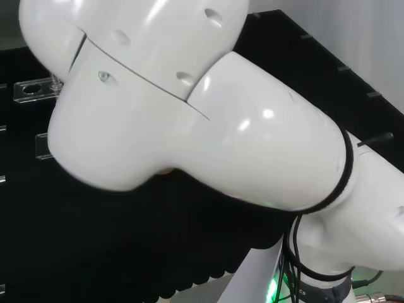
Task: Remove the funnel from the round-bottom flask.
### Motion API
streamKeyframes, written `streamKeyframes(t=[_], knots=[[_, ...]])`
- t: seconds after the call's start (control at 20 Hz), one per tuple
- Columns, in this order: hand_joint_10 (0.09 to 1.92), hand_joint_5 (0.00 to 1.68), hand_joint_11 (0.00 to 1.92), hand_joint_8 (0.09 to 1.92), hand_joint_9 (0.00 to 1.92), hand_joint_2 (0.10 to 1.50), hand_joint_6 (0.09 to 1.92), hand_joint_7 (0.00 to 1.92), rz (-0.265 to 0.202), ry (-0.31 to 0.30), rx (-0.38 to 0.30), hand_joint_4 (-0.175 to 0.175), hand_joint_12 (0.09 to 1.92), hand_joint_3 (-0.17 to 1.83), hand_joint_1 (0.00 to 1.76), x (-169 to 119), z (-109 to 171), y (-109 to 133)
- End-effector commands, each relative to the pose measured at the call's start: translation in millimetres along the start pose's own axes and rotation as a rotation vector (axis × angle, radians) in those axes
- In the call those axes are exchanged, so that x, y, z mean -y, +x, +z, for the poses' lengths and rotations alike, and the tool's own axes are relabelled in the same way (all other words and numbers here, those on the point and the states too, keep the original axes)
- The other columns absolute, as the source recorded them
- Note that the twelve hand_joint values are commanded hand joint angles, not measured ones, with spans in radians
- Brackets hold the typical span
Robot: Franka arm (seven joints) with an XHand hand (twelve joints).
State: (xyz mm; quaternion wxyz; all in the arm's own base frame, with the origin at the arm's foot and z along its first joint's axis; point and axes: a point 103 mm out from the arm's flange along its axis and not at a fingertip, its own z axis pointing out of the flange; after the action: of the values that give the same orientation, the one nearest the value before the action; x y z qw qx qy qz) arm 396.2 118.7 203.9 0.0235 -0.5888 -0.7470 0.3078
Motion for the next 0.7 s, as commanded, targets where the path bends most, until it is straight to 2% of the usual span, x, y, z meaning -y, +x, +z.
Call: streamKeyframes(t=[0.05,0.15,0.5,0.7], knots=[[0.34,0.89,0.81,0.60,1.26,0.79,0.52,0.91,0.065,-0.111,0.016,0.020,1.19,0.49,0.80,9,-10,-6],[0.33,0.91,0.83,0.60,1.28,0.80,0.58,0.93,0.063,-0.089,0.016,0.027,1.19,0.50,0.80,11,-14,-8],[0.30,0.89,0.84,0.60,1.30,0.81,0.65,0.95,0.071,0.053,0.013,0.029,1.18,0.51,0.79,18,-26,-21],[0.30,0.89,0.84,0.60,1.30,0.81,0.66,0.94,0.078,0.084,0.007,0.029,1.18,0.51,0.79,27,-34,-29]])
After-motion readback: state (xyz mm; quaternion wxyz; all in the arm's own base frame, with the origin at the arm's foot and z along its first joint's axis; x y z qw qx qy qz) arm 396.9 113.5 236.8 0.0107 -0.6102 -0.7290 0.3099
